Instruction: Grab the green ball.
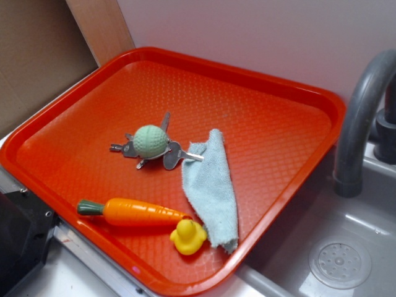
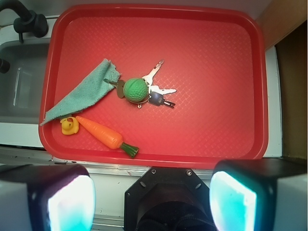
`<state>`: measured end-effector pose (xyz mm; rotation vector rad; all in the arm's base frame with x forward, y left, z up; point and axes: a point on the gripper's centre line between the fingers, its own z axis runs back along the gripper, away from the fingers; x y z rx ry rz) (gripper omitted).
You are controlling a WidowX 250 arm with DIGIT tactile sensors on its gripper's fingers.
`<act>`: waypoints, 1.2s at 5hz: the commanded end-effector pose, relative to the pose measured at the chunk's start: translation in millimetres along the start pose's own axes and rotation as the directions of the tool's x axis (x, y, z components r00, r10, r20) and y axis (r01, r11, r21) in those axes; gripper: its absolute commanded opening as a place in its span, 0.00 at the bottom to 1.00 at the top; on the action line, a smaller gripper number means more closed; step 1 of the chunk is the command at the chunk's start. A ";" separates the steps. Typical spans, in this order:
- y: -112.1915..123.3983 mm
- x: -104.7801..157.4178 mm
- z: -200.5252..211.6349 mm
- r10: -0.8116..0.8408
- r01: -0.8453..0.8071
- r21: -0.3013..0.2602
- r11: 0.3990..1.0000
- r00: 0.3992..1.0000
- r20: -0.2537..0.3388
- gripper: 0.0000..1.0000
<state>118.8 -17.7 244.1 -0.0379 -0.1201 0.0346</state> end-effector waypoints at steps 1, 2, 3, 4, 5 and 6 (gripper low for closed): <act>0.0 0.0 0.0 0.000 0.000 0.000 1.000 1.000 0.000 1.00; -1.0 43.5 -55.7 -0.116 0.109 0.080 0.991 0.989 0.089 1.00; -3.1 83.0 -102.8 -0.208 0.198 0.110 0.974 0.974 0.090 1.00; -3.4 100.7 -147.5 -0.293 0.290 0.046 0.956 0.953 0.073 1.00; -12.2 94.0 -185.4 -0.314 0.315 0.008 0.949 0.949 -0.026 1.00; -23.4 82.3 -189.2 -0.357 0.356 -0.035 0.934 0.933 -0.047 1.00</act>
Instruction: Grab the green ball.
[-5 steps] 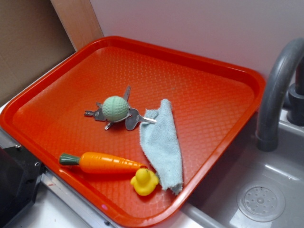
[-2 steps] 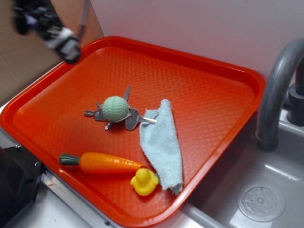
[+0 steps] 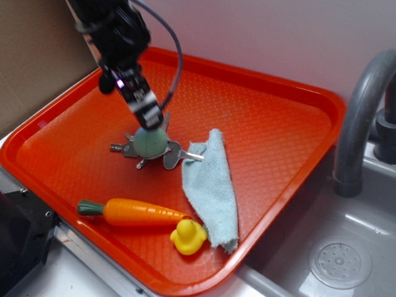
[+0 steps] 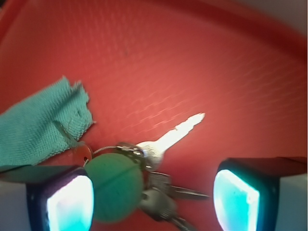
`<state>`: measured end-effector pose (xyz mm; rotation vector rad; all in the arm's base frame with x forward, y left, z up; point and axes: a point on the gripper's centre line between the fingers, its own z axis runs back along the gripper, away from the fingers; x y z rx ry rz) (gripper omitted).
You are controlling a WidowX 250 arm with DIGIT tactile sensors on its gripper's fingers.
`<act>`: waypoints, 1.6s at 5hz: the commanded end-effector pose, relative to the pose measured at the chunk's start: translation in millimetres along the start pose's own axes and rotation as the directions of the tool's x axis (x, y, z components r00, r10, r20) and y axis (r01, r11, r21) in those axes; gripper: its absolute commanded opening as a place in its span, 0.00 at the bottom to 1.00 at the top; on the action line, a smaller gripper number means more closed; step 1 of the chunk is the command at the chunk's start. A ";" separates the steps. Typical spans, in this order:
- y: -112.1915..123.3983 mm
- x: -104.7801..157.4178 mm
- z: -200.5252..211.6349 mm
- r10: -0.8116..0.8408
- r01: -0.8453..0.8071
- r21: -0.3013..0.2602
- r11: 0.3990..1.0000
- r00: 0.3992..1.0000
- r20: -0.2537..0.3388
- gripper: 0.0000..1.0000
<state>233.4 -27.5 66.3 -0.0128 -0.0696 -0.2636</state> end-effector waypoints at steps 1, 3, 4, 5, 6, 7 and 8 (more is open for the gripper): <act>-23.5 -8.6 -0.4 -0.073 0.074 -0.056 0.996 0.997 0.016 1.00; -29.2 -3.3 -23.3 -0.096 0.095 -0.071 0.993 0.995 -0.005 1.00; -28.8 -2.2 -27.5 -0.072 0.071 -0.071 0.995 0.997 -0.012 0.66; -28.1 -3.6 -22.7 -0.058 0.058 -0.074 0.996 0.998 -0.004 0.00; -21.6 -6.9 -3.0 -0.033 0.035 -0.078 0.996 0.999 0.030 0.00; -5.5 -11.5 41.0 0.060 -0.055 -0.060 0.997 0.994 0.090 0.00; 14.3 -20.8 92.2 0.242 -0.246 0.015 0.969 0.961 0.134 0.00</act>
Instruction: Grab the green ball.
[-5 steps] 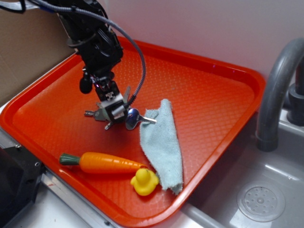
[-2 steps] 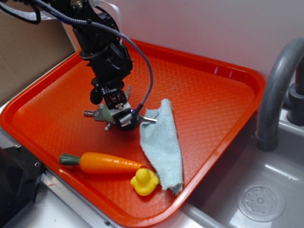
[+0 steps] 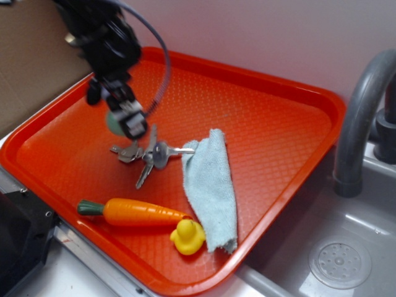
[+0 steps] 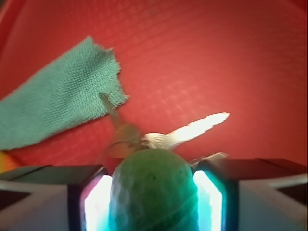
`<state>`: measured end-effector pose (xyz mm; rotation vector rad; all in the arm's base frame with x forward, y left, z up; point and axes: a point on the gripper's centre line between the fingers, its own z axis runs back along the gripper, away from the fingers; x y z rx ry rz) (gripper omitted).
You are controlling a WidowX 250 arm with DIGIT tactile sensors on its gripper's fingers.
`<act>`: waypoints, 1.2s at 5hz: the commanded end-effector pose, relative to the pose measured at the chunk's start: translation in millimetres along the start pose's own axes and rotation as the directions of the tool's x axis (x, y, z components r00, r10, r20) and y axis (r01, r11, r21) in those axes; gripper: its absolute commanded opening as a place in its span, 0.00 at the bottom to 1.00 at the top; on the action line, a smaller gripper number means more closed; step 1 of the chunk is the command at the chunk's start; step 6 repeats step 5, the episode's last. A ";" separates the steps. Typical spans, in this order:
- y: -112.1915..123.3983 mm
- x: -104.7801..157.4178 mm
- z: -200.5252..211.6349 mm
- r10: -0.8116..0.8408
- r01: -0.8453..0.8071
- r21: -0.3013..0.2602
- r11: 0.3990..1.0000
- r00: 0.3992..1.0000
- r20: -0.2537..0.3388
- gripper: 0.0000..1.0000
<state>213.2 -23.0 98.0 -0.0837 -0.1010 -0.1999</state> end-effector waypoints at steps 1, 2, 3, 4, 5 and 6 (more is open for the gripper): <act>33.1 -0.5 113.0 0.347 -0.361 0.158 0.919 0.932 0.105 0.00; 48.5 -2.8 144.1 0.482 -0.498 0.132 0.857 0.866 0.131 0.00; 61.3 3.7 151.5 0.613 -0.622 0.118 0.774 0.783 0.107 0.00; 63.8 4.4 138.0 0.629 -0.640 0.148 0.754 0.768 0.121 0.00; 64.7 1.5 124.2 0.624 -0.640 0.173 0.749 0.768 0.141 0.00; 64.7 1.5 124.2 0.624 -0.640 0.173 0.749 0.768 0.141 0.00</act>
